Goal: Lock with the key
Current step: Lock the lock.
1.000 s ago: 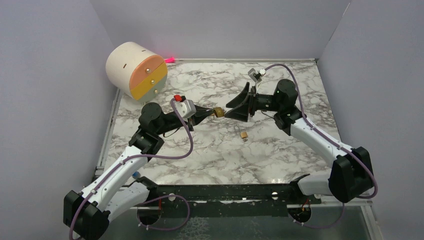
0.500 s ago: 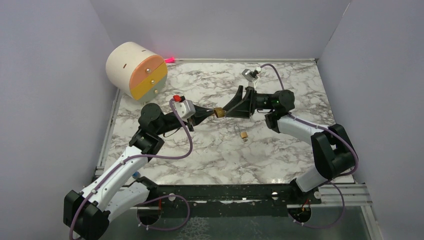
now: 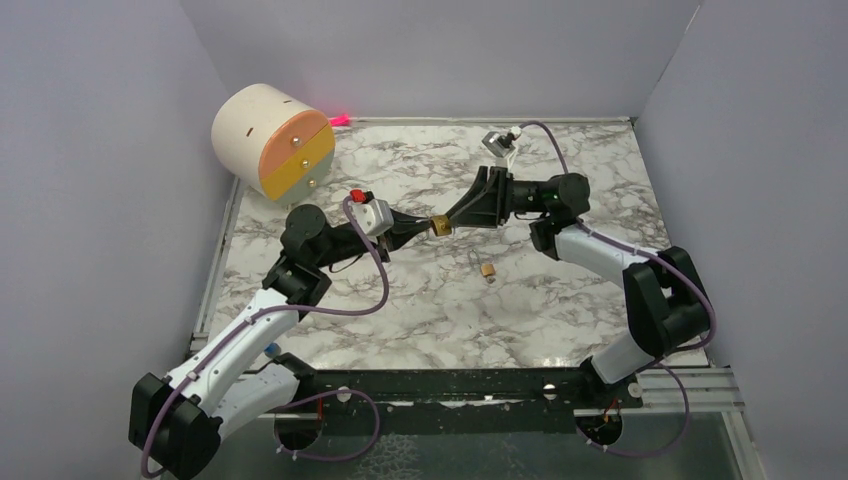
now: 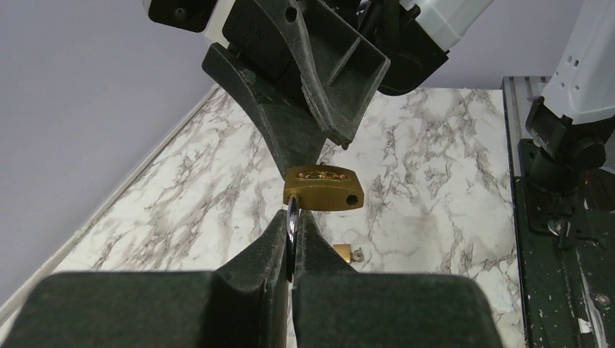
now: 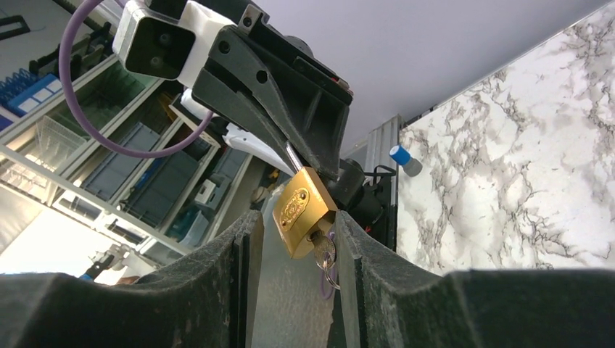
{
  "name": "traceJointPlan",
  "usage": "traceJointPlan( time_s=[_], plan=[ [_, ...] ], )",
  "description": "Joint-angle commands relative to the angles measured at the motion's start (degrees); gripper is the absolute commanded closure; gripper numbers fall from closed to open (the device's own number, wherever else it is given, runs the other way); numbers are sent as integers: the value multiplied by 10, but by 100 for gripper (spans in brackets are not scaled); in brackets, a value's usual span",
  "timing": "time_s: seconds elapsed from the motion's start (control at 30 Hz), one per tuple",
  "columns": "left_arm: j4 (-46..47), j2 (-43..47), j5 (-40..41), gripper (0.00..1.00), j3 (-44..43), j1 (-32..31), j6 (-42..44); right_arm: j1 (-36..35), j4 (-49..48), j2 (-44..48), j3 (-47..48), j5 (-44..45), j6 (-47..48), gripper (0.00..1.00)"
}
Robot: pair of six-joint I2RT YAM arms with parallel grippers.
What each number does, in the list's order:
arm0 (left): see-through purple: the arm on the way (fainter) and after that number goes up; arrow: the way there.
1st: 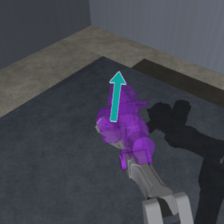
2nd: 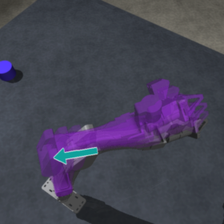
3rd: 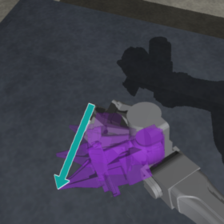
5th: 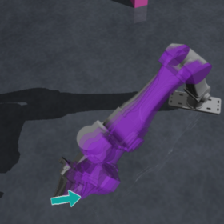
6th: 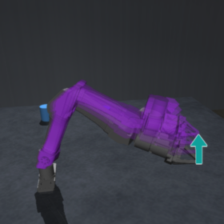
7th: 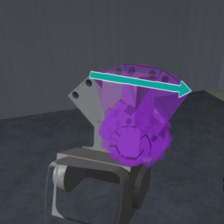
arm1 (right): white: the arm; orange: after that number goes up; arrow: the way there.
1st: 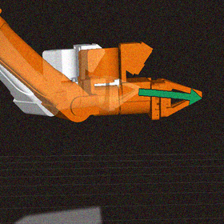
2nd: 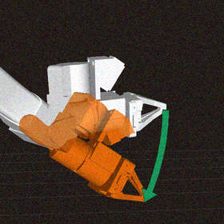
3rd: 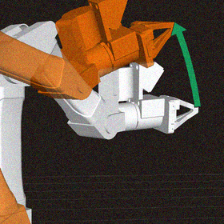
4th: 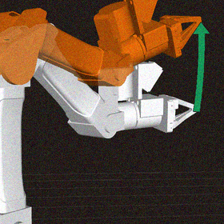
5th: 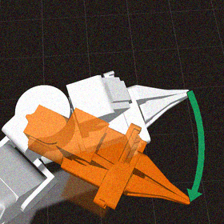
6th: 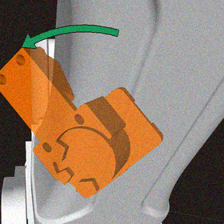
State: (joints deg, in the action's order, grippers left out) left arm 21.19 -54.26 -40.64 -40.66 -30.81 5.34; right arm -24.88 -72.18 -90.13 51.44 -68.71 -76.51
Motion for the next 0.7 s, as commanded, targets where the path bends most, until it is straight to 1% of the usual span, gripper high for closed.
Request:
traceJointPlan(
  time_s=[0.0, 0.1, 0.3, 0.43, 0.53, 0.67],
  plan=[
    [13, -4, -12, 100, -3, 2, 4, -4, 4, -12, 24, -12, -8, 55],
    [12, -5, -5, 100, -2, 2, 7, -11, 17, -17, 32, -18, -6, 55],
    [12, -7, 0, 100, -2, 2, 11, -23, 63, -20, 54, -32, 22, 49],
    [13, -7, 6, 100, -2, 2, 13, -30, 92, -19, 60, -37, 40, 49],
    [12, -4, 11, 100, -1, 2, 14, -32, 96, -22, 61, -41, 41, 53],
    [12, 1, 22, 100, 5, 2, 20, -32, 103, -26, 68, -52, 38, 67]
  ],
)
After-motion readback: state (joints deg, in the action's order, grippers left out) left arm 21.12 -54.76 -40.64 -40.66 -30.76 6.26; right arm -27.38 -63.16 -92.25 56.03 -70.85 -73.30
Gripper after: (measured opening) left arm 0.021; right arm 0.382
